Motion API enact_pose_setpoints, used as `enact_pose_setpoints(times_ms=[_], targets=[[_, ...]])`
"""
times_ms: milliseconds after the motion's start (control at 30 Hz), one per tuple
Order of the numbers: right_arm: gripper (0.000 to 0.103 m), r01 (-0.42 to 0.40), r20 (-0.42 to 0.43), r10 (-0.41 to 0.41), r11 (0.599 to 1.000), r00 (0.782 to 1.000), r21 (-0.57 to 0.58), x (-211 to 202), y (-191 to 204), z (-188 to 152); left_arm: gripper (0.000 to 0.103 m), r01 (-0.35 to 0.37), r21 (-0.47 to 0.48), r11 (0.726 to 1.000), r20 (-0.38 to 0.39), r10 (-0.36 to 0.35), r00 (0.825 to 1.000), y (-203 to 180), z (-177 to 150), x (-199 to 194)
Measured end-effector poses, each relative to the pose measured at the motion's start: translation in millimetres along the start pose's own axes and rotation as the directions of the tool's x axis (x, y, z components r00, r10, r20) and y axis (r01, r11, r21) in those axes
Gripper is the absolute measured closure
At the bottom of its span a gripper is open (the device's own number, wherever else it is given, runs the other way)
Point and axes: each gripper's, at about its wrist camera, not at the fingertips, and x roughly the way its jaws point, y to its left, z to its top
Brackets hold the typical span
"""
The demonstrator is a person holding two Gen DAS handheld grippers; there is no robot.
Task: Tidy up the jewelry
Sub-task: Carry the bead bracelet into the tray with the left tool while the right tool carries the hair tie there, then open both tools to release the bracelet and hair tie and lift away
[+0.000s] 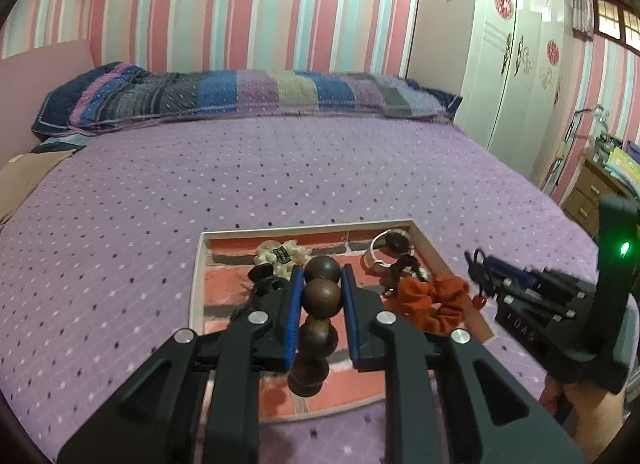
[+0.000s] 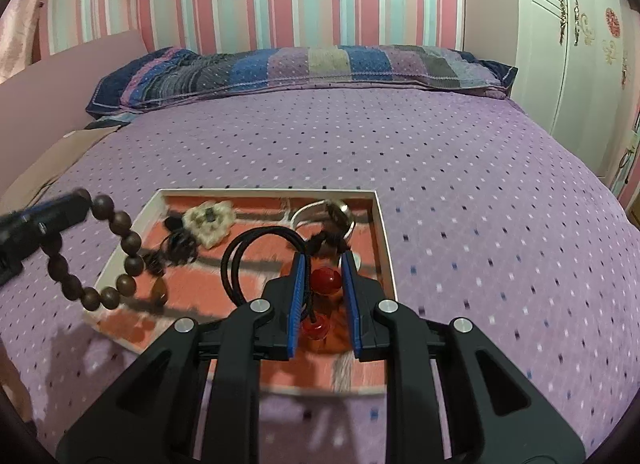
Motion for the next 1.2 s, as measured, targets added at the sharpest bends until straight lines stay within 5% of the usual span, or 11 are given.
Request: enact_pose_setpoints(times_ms=[367,633,800,1000,1067,1200], targets=[[0.084,0.03,-0.112,-0.027,0.999,0.993,0.021,75,-10,3,0.083,-0.122,0.011,0.992,-0.106,0.123,0.987,35,-13,88],[0.083,0.05,-0.214,-0.042,0.998,0.976,0.03,110,-11,-7,0.083,-0.154,-0.008,0.988,-0.169,0.15,0.974,57,-21,111],[0.081,0.046,-0.201,-0.037,0.998,0.979,0.038,110,-13,-15,0.082,-0.149,-0.026,0.989,-0.188,0.142,0.972,62,-31,113],[0.048,0.037,-0.181,-0.033,0.999,0.983,0.02,101,-11,-15,0.081,-0.129,-0.024,0.991,-0.198,0.122,0.973,64,-37,108],[0.033,0.038,-0.153,-0.034,0.999,0.988,0.022,91,-14,-15,0.067,-0.13,-0.017,0.991,-0.193,0.124,0.973,61,-38,103],[0.02,0.04,-0.11,-0.037,0.999,0.993,0.023,74,-17,-12,0.048,-0.125,-0.013,0.992,-0.142,0.121,0.982,59,-38,82]])
